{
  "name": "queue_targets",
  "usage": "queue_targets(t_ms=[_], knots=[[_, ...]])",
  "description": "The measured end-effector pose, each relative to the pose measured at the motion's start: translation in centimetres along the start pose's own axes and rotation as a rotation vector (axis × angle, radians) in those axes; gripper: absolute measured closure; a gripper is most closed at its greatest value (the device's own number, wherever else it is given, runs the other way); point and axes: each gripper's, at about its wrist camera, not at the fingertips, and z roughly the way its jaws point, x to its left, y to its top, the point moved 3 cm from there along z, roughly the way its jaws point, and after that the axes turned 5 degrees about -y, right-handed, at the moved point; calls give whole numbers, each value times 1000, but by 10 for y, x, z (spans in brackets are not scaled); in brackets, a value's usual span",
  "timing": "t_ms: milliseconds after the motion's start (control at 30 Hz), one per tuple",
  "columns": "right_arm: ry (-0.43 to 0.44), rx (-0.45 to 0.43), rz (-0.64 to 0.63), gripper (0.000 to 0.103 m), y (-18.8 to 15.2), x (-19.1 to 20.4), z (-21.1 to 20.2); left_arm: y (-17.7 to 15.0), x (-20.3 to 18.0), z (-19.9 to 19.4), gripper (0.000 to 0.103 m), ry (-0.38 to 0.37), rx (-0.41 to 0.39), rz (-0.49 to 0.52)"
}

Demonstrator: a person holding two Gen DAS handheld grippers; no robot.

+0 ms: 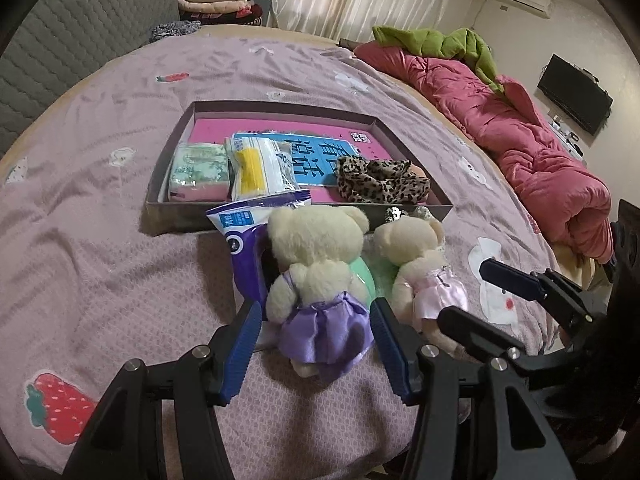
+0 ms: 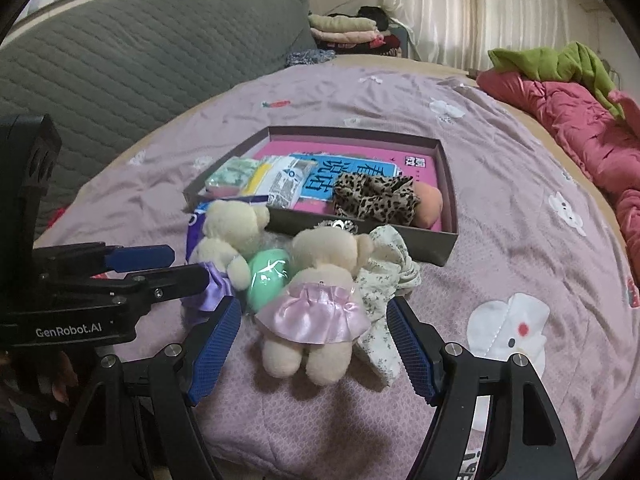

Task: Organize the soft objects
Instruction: 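Grasp the purple-dress bear with the left gripper while the right grasps the pink-dress bear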

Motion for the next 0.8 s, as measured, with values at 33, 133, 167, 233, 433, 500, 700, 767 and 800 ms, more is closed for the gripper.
queue_targets(t_ms=[33, 133, 167, 233, 433, 500, 700, 767, 800], knots=[[-4, 0, -6, 26, 0, 1, 2, 0, -1, 1, 47, -1, -1, 5], [-8, -3, -9, 30, 0, 2, 7, 2, -4, 4, 47, -9, 0, 15], [0, 1, -7, 33, 0, 1, 9, 2, -4, 6, 47, -10, 4, 12], [15, 16, 0, 40, -1, 1, 15, 3, -3, 10, 47, -15, 10, 3], [0, 35, -44, 45, -3, 7, 24, 4, 1, 19, 47, -9, 25, -4], [-6, 31, -65, 50, -4, 10, 25, 5, 2, 21, 47, -11, 29, -3], [5, 31, -86, 58, -3, 9, 28, 6, 0, 26, 47, -10, 41, 4], [12, 31, -88, 60, -4, 9, 26, 6, 0, 29, 47, -11, 47, 5], [16, 28, -86, 61, -3, 8, 25, 6, 0, 29, 47, -10, 48, 5]])
